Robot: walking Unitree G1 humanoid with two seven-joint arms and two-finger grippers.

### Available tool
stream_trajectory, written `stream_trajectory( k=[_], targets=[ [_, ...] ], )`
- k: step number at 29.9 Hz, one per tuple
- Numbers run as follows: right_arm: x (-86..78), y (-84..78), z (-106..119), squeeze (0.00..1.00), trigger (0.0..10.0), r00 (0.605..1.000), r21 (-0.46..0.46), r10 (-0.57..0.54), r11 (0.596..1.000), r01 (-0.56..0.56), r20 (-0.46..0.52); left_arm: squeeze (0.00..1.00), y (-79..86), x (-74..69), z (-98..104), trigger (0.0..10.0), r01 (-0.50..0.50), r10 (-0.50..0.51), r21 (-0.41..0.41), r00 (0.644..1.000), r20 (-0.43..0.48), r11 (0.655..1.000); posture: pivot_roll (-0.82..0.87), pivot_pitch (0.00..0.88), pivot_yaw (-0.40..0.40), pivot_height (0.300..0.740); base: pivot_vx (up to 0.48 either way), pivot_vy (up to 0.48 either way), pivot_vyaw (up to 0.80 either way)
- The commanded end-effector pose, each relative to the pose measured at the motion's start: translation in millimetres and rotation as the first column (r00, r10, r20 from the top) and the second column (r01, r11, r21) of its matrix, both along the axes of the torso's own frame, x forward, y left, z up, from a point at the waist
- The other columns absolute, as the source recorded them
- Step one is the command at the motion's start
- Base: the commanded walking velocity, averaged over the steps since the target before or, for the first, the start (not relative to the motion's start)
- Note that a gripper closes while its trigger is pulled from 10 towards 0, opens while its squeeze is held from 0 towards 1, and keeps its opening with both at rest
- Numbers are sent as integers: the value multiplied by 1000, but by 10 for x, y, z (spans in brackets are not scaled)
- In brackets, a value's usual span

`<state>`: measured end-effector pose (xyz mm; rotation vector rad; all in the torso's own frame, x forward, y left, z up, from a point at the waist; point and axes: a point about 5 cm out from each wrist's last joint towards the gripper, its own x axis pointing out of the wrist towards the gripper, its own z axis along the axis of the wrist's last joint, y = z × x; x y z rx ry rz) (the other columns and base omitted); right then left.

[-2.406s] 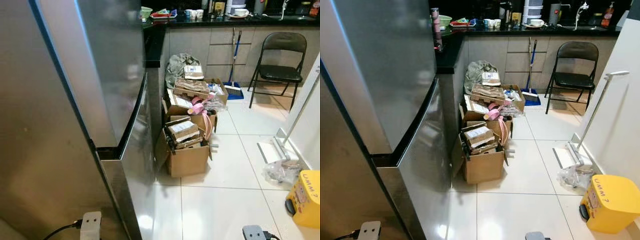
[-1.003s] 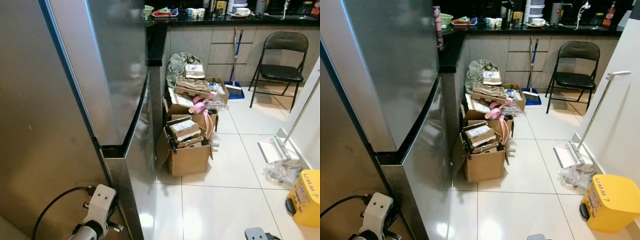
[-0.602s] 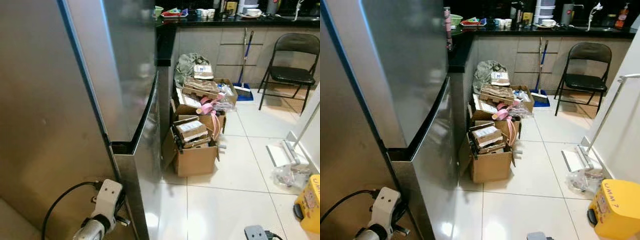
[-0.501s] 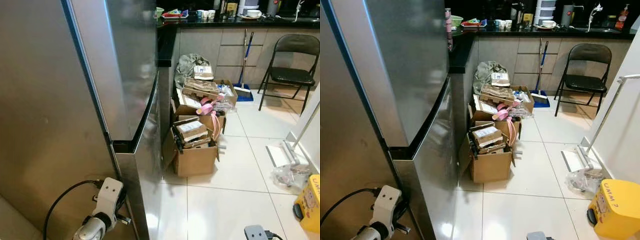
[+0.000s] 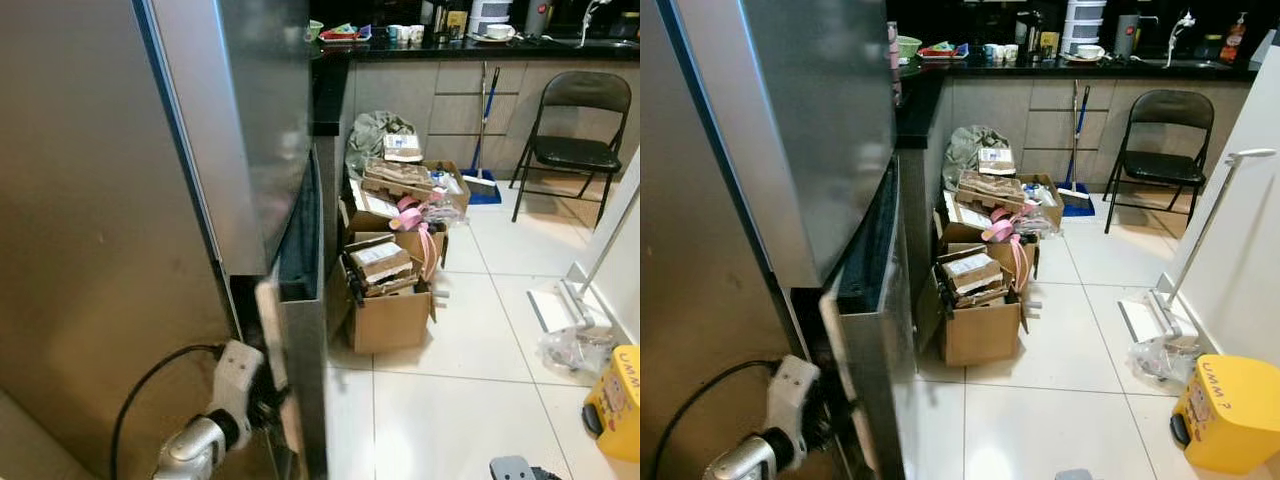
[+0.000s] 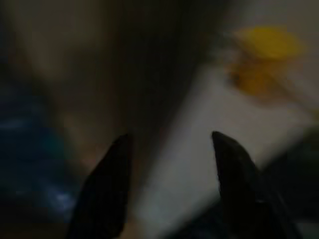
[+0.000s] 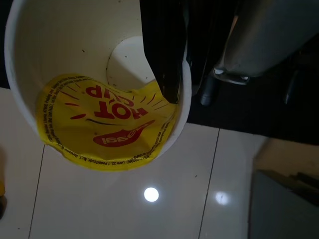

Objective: Restocking fridge

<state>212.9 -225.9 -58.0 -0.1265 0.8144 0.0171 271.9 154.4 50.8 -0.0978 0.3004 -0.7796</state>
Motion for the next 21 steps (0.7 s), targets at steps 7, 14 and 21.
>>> stream_trajectory(
  k=[7, 14, 21],
  targets=[
    [-42, 4, -26, 0, 10000, 1000, 7, -2, 1000, 2, -12, 0, -356, -308, 273, 10000, 315, -378, -366, 919, -112, 876, -35, 103, 20, 740, 0, 0, 0],
    [-41, 24, -29, 0, 10000, 1000, 9, 11, 1000, -11, -14, 0, -250, -406, 131, 10000, 353, -407, -264, 893, -190, 898, -31, 104, 18, 740, 0, 0, 0],
    [116, 199, 48, 0, 10000, 988, 34, 151, 988, -152, 34, 0, 264, -611, -539, 10000, 213, -85, 242, 888, -451, 947, -33, 105, 29, 740, 0, 0, 0]
  ],
)
